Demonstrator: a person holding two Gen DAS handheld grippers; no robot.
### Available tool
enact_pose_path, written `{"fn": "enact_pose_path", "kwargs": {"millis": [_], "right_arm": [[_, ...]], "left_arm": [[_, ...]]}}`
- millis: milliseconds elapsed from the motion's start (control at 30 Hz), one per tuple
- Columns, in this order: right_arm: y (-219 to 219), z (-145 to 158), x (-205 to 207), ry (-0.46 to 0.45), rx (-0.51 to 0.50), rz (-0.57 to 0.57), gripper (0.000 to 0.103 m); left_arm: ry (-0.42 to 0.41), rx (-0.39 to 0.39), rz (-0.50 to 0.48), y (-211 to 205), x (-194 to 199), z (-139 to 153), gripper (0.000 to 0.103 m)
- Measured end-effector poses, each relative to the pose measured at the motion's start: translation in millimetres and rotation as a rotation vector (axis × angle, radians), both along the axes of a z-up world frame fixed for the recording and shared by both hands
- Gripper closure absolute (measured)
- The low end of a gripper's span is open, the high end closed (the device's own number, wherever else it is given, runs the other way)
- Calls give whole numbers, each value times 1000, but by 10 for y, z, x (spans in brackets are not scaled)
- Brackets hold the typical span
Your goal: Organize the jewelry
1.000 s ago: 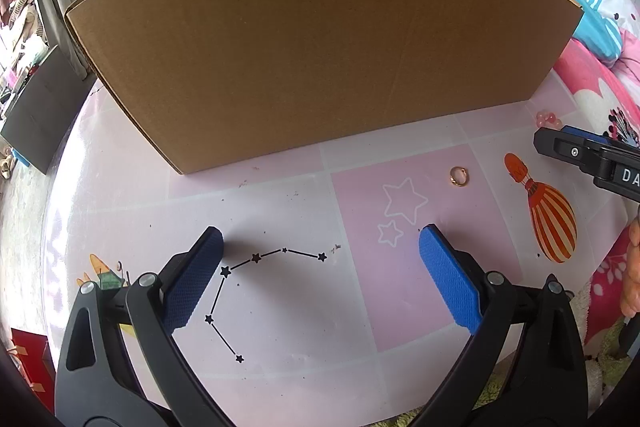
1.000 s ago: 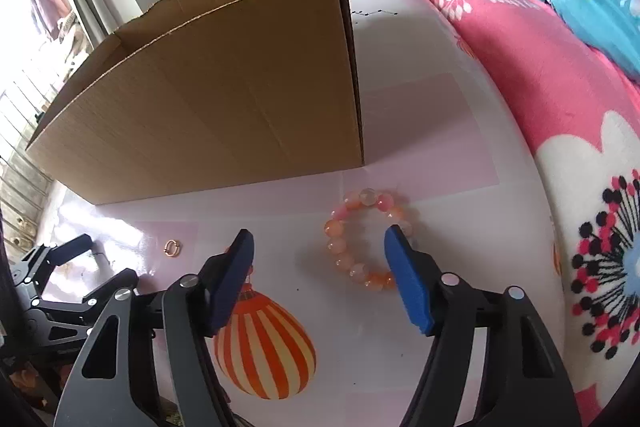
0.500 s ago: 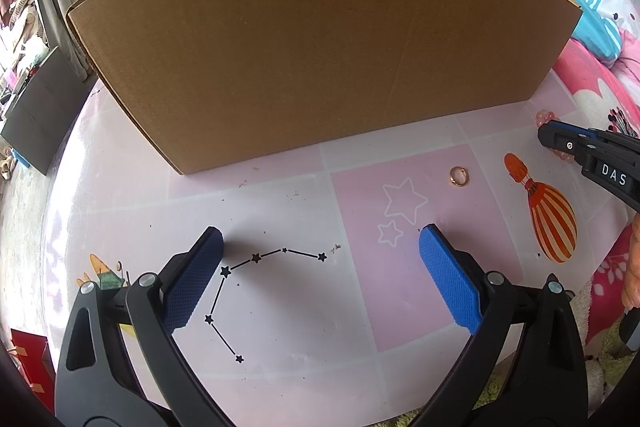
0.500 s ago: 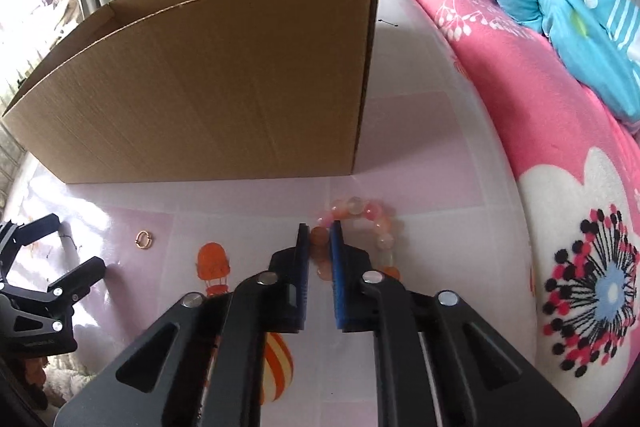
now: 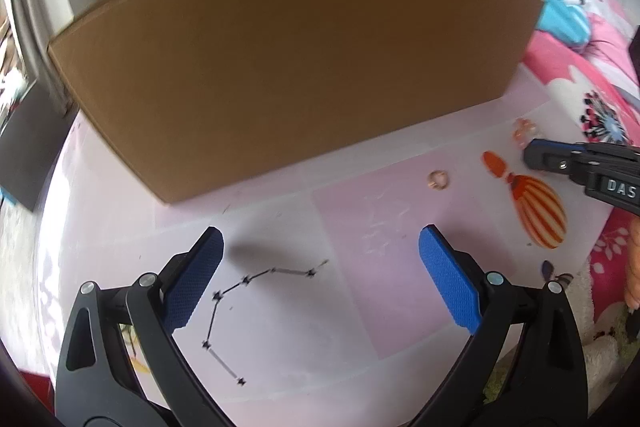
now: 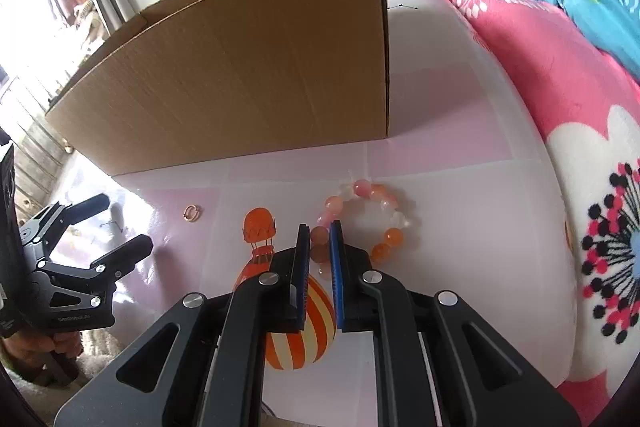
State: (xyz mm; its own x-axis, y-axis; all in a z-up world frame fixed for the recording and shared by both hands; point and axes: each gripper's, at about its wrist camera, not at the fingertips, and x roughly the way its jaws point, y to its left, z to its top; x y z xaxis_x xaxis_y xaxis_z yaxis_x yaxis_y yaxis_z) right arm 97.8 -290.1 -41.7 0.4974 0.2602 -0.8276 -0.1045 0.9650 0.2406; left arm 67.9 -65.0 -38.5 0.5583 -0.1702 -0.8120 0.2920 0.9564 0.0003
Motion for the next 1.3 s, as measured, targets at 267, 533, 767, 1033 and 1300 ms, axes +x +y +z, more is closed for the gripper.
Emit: {"fn": "enact_pose_path", "kwargs": {"millis": [267,533,767,1033,1300], "right_arm": [[-129,-31,-9,-4,104,-11,93],[-224,-71,38,-8,167,-19,93],[-262,-88,32,-10,198,-26,93],[-246,-83,21,-15,198,-27,93],[-250,-77,21,-16,197,-28,93]], "left_arm": [[-54,-57,-139,-279,28,188,39],[78,-175,-199,-472,22,108,65],[128,-199,-187,-518,87,19,69],[123,-197,-193,-544,140,32,72],[102,-170,-207,-606,179,40,72]]}}
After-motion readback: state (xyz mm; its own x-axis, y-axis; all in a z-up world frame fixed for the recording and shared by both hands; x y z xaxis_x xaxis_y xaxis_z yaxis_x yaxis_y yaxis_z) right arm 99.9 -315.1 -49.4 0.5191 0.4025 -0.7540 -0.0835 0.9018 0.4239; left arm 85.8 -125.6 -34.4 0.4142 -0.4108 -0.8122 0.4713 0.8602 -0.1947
